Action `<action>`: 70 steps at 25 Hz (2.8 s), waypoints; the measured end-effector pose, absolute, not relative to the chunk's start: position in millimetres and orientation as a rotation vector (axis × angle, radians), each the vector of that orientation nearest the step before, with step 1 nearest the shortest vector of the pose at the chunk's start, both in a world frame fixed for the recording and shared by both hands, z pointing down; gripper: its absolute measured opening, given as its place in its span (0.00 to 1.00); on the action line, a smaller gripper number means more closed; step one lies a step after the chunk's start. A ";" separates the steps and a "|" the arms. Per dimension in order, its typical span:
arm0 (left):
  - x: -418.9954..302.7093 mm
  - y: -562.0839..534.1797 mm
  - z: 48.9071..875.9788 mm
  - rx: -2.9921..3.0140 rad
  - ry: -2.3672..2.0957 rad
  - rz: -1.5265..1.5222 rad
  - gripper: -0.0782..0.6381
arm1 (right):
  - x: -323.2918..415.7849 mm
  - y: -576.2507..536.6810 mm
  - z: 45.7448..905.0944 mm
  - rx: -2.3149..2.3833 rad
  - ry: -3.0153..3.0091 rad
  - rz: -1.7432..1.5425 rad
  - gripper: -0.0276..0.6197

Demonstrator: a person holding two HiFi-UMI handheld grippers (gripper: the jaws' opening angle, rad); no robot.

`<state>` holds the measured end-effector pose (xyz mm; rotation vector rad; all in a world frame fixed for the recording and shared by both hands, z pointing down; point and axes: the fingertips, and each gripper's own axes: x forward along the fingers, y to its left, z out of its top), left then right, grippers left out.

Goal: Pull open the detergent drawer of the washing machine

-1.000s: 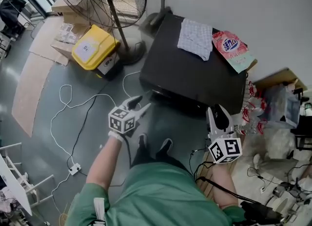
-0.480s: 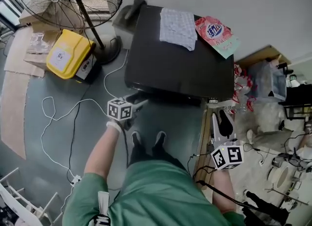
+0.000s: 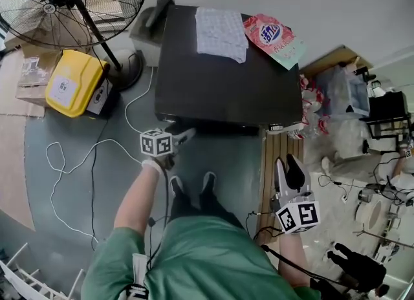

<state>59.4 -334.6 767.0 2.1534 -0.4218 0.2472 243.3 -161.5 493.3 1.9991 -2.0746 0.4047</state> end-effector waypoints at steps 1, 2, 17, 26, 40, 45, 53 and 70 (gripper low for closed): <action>60.0 -336.5 767.7 2.146 -0.415 0.232 0.54 | 241.3 -160.5 495.1 1.997 -2.073 0.410 0.22; 60.6 -338.6 768.5 2.140 -0.410 0.219 0.54 | 239.7 -159.7 497.1 1.993 -2.072 0.415 0.22; 70.2 -353.2 764.3 2.015 -0.330 -0.011 0.57 | 222.8 -145.0 519.4 1.908 -2.101 0.499 0.22; 71.8 -351.4 760.6 2.004 -0.387 -0.115 0.55 | 195.7 -134.7 540.9 1.793 -2.194 0.556 0.22; 56.2 -305.9 755.5 2.025 -0.453 -0.227 0.47 | 186.2 -71.1 556.7 1.678 -2.220 0.631 0.22; 39.9 -247.2 754.0 2.014 -0.444 -0.201 0.48 | 186.9 -75.7 553.1 1.663 -2.262 0.612 0.22; 25.0 -191.3 752.2 1.992 -0.445 -0.178 0.49 | 164.2 -87.8 548.6 1.554 -2.352 0.582 0.22; 10.8 -158.8 767.3 2.010 -0.524 0.032 0.51 | 147.6 -115.0 536.1 1.485 -2.405 0.537 0.22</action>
